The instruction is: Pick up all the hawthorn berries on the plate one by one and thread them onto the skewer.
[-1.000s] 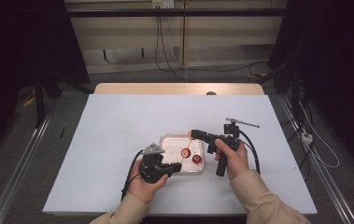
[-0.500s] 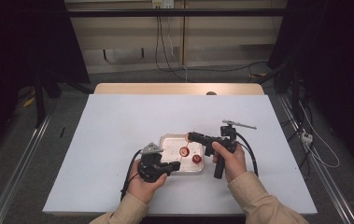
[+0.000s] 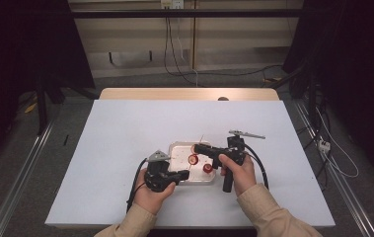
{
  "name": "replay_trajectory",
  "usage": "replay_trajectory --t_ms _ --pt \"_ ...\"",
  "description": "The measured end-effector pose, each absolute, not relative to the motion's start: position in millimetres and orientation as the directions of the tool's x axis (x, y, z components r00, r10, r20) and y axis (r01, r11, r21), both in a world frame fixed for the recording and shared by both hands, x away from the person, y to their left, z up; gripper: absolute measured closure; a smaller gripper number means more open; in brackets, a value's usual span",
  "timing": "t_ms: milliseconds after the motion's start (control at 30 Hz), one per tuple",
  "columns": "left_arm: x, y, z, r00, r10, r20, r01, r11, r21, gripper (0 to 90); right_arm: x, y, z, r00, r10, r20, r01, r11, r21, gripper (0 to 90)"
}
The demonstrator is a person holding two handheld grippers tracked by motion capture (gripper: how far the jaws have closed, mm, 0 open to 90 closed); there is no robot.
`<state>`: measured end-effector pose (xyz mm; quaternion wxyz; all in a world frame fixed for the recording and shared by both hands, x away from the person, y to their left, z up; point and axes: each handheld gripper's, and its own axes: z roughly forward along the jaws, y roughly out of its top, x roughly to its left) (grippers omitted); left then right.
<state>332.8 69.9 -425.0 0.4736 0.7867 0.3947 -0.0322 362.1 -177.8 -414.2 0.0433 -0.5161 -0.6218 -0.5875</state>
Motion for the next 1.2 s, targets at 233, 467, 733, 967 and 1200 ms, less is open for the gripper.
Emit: replay_trajectory --t_ms 233,467,733,967,1200 --pt "333.0 69.4 -425.2 0.684 0.595 -0.422 0.652 -0.24 0.719 90.0 362.7 -177.3 -415.0 -0.466 0.593 0.657 0.692 -0.219 0.688 73.7" --pt "332.5 68.7 -425.3 0.679 0.598 -0.426 0.659 -0.241 0.712 90.0 362.2 -176.6 -415.7 -0.474 0.596 0.648 0.687 -0.209 0.695 73.9" --pt "333.7 69.1 -426.7 0.676 0.596 -0.433 0.666 -0.245 0.704 90.0 361.4 -176.4 -415.6 -0.477 0.598 0.645 0.692 -0.198 0.695 73.9" --pt "334.2 68.8 -427.3 0.676 0.596 -0.434 0.664 -0.238 0.709 90.0 364.0 -177.8 -417.2 -0.499 0.602 0.623 0.674 -0.182 0.716 71.9" --pt "338.5 78.6 -427.8 0.658 0.616 -0.433 0.671 -0.22 0.708 90.0 364.1 -187.1 -416.1 -0.515 0.661 0.546 0.634 -0.134 0.761 51.7"
